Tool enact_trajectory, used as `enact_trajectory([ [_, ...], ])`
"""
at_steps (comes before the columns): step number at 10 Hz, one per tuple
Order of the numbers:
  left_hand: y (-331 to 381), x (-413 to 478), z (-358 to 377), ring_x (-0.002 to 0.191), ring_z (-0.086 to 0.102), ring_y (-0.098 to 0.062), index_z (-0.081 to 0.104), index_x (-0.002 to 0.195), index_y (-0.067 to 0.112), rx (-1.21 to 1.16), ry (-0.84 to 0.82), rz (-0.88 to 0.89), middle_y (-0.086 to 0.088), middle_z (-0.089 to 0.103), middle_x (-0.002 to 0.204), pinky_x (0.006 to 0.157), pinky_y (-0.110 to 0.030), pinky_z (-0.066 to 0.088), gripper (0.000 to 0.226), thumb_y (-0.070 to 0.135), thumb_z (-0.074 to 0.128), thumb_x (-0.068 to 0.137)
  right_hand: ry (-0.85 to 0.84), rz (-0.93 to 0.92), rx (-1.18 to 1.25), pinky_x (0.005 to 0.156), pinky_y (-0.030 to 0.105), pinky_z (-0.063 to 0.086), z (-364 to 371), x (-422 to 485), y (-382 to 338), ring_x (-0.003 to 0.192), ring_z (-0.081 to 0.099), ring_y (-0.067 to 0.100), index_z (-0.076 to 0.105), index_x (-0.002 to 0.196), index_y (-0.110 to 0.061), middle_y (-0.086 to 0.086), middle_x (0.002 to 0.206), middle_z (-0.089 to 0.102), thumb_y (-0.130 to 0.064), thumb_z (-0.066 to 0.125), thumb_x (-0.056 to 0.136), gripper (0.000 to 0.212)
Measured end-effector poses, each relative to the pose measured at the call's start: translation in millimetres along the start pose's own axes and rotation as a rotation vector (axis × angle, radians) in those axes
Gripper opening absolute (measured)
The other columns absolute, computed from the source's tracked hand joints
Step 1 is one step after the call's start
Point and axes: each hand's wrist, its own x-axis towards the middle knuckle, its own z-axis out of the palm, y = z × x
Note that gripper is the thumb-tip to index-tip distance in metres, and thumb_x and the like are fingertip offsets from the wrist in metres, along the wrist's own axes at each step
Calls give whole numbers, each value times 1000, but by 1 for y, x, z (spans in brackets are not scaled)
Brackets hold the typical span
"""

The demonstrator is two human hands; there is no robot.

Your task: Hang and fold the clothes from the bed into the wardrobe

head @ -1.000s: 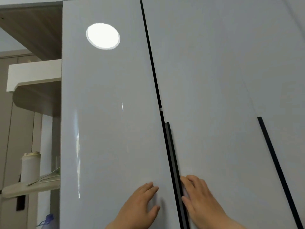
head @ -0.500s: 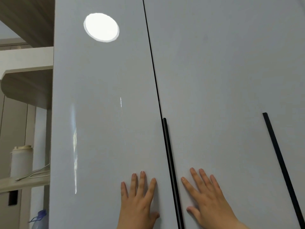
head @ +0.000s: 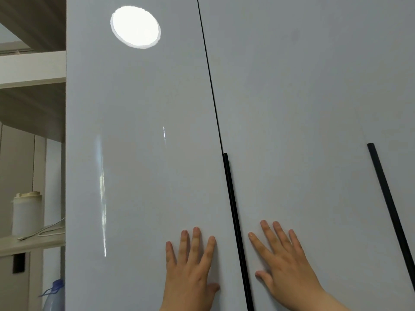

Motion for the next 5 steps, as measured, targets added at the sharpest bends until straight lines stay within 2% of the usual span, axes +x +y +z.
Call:
enact_trajectory([
  [1, 0, -1, 0, 135, 30, -42, 38, 145, 21, -8, -4, 6, -15, 35, 149, 106, -63, 9, 132, 68, 80, 30, 14, 11, -8, 108, 55, 21, 1, -1, 0, 141, 27, 34, 36, 147, -29, 9, 156, 30, -61, 45, 69, 85],
  [2, -1, 0, -1, 133, 31, -42, 30, 150, 21, -27, 2, 16, -15, 38, 148, 107, -62, 7, 138, 70, 78, 30, 25, 2, -10, 108, 52, 20, -3, -1, -2, 139, 31, 32, 43, 143, -29, 8, 153, 36, -58, 50, 68, 81],
  [3, -2, 0, -12, 129, 42, -38, 47, 134, 26, -43, -19, 25, -11, 48, 143, 107, -57, 24, 105, 70, 72, 42, 90, 46, 163, 105, 38, 36, -26, 3, 1, 121, 53, 20, 63, 113, -34, -4, 130, 59, -40, 61, 74, 40],
  [4, -10, -2, -48, 145, 25, -20, 33, 144, 38, -258, -46, 0, 10, 25, 155, 118, -34, 16, 79, 69, 45, 72, 154, 183, 569, 83, 19, 51, -86, 17, 10, 83, 65, -3, 62, 91, -46, -23, 93, 68, -21, 60, 90, 25],
  [5, -20, -2, -80, 145, 10, 0, 21, 148, 43, -431, -52, -35, 25, 12, 154, 116, -18, 7, 69, 59, 49, 87, 322, 188, 751, 70, 5, 46, -156, 29, 14, 79, 64, -8, 59, 90, -46, -30, 86, 69, -10, 64, 88, 36],
])
